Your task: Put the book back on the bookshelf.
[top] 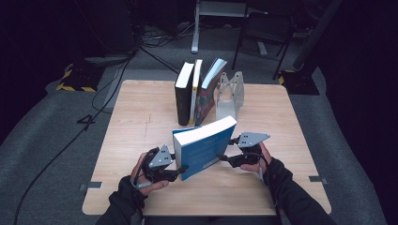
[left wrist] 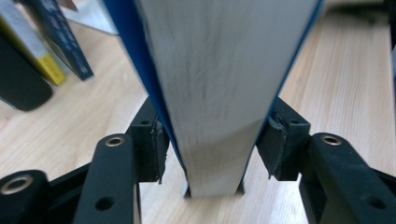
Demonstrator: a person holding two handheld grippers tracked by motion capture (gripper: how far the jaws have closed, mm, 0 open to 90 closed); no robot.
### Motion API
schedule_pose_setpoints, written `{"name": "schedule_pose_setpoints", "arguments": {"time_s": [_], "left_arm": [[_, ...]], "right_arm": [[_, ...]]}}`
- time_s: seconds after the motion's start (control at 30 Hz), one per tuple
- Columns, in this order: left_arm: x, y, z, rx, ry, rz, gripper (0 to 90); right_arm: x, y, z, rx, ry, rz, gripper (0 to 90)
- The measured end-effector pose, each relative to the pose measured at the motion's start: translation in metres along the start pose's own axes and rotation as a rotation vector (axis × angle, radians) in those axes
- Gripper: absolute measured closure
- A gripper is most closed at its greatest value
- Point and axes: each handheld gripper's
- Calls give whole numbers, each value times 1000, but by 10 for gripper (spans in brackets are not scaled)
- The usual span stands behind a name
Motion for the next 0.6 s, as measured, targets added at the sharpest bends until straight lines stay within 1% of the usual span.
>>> {"name": "schedule_pose_setpoints", "arguments": {"time_s": [0.03, 0.07, 0.1, 0.13, 0.17, 0.2, 0.27, 0.3, 0.33, 0.37, 0.4, 0.43, 0.47, 0.5, 0.57, 0.6], "left_arm": [[0, 0, 1, 8, 11, 9, 491], [0, 0, 2, 12, 14, 12, 482], [-3, 0, 2, 26, 5, 16, 477], [-3, 0, 2, 26, 5, 16, 471], [-6, 0, 2, 30, -12, 25, 471], [-8, 1, 1, 29, -18, 23, 455], [-9, 3, 0, 23, -19, 21, 441], [-9, 3, 0, 23, -19, 21, 441], [-10, 4, -1, 24, -16, 18, 441], [-10, 4, -1, 24, -16, 18, 440], [-12, 4, -1, 25, -24, 27, 439], [-12, 4, -1, 25, -24, 27, 437], [-14, 5, -3, 32, -26, 36, 435], [-14, 5, -3, 32, -26, 36, 430], [-17, 8, -5, 33, -28, 36, 427], [-18, 9, -7, 34, -35, 37, 424]], "right_arm": [[-1, 0, 2, -5, 0, 9, 417], [-4, -1, 7, -15, 11, 29, 443], [-6, 0, 10, -16, 23, 38, 451], [-6, 0, 10, -16, 23, 38, 451], [-7, 0, 12, -14, 33, 44, 456], [-10, 2, 16, -17, 58, 66, 462], [-13, 4, 21, -24, 84, 93, 470], [-13, 4, 21, -24, 84, 93, 470], [-14, 8, 24, 0, 82, 105, 471], [-14, 8, 24, 0, 82, 105, 471], [-15, 15, 25, 25, 80, 98, 461], [-15, 17, 25, 38, 79, 97, 447], [-14, 22, 25, 60, 81, 91, 432], [-14, 22, 25, 60, 81, 91, 432], [-14, 30, 26, 84, 73, 89, 421], [-12, 35, 29, 119, 80, 69, 423]]}}
Point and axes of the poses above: each handheld gripper's, and its own axes: z roughly backward along the jaws, y roughly out of its top, x roughly to its right, and after that the axes turned 5 degrees about z, right-handed
